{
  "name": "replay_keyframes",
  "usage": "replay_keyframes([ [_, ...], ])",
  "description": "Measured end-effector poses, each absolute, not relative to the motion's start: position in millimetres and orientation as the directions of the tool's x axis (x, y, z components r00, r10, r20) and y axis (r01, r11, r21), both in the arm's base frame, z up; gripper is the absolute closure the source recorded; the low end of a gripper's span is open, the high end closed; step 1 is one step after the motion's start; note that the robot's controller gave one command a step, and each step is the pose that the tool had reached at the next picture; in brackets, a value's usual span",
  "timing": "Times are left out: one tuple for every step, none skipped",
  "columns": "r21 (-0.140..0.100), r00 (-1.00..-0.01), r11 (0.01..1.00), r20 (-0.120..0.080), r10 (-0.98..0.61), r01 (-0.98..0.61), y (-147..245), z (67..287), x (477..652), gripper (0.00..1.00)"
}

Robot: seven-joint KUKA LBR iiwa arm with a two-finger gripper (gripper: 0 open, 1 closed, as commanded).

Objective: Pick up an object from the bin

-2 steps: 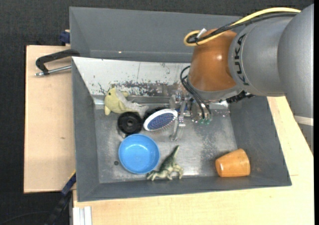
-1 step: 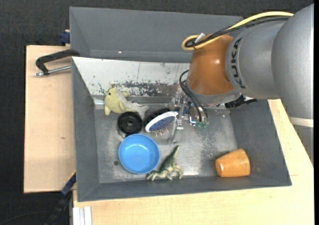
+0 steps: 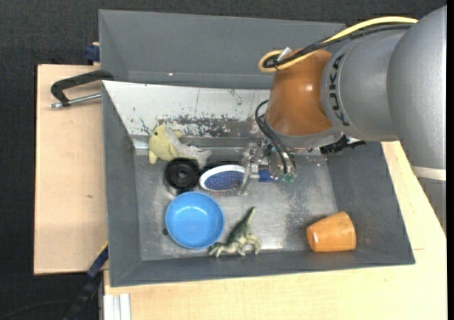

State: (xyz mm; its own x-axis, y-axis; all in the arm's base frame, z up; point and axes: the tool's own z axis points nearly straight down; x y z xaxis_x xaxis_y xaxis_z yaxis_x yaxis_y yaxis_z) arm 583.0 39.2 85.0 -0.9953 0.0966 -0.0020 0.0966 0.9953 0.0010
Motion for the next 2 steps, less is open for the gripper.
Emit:
replay_keyframes([
  [0.003,-0.991,0.991,-0.014,0.133,0.133,25.7,191.3,602.8,1.00],
  [0.005,-0.927,0.927,-0.010,0.376,0.376,25.3,297.4,598.5,1.00],
])
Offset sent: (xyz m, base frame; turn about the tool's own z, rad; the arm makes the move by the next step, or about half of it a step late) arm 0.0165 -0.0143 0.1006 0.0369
